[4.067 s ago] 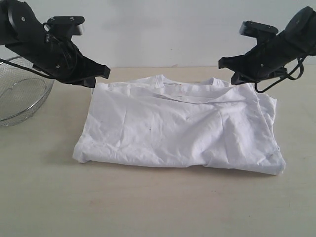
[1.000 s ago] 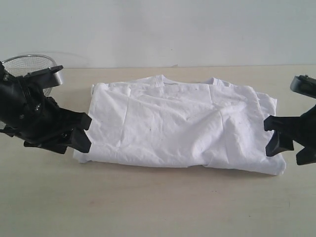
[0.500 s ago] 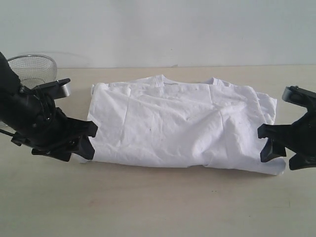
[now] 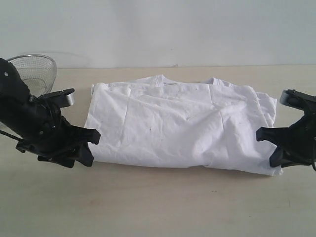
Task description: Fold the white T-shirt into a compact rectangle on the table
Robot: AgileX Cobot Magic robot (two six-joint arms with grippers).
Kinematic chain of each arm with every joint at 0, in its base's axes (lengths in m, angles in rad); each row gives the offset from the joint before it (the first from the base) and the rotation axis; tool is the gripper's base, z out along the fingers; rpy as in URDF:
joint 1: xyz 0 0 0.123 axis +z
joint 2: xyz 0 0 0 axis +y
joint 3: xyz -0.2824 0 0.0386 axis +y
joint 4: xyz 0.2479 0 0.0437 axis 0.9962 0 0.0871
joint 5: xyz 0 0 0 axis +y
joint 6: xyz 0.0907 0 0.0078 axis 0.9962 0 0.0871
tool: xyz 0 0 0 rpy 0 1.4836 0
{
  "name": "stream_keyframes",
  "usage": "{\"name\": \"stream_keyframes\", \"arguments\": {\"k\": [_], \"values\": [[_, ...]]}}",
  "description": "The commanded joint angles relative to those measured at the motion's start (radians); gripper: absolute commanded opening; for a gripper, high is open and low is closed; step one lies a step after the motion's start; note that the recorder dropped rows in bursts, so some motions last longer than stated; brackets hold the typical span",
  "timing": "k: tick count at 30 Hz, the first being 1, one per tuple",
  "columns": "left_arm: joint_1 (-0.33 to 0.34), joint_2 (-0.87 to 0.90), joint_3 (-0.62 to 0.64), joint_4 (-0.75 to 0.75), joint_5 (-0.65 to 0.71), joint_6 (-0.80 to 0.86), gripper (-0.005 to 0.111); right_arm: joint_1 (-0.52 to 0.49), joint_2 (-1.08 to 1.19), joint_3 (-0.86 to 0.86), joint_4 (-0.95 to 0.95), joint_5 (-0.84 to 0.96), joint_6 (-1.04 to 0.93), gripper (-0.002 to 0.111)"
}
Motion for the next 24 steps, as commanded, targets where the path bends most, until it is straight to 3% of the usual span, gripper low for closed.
{"name": "stream_keyframes", "arguments": {"k": [1, 19, 22, 24], "values": [[-0.006, 0.005, 0.005, -0.011, -0.025, -0.006, 0.039, -0.002, 0.0, 0.005, 0.0, -0.036, -0.014, 0.0], [-0.006, 0.007, 0.005, -0.014, -0.07, -0.014, 0.038, -0.002, 0.0, 0.005, -0.062, -0.041, -0.014, 0.0], [-0.004, 0.007, 0.003, 0.019, -0.086, -0.018, 0.056, -0.002, 0.0, 0.005, -0.062, -0.04, -0.014, 0.0], [-0.004, 0.007, 0.003, 0.079, -0.113, -0.078, 0.058, -0.002, 0.0, 0.005, -0.06, -0.041, -0.014, 0.0]]}}
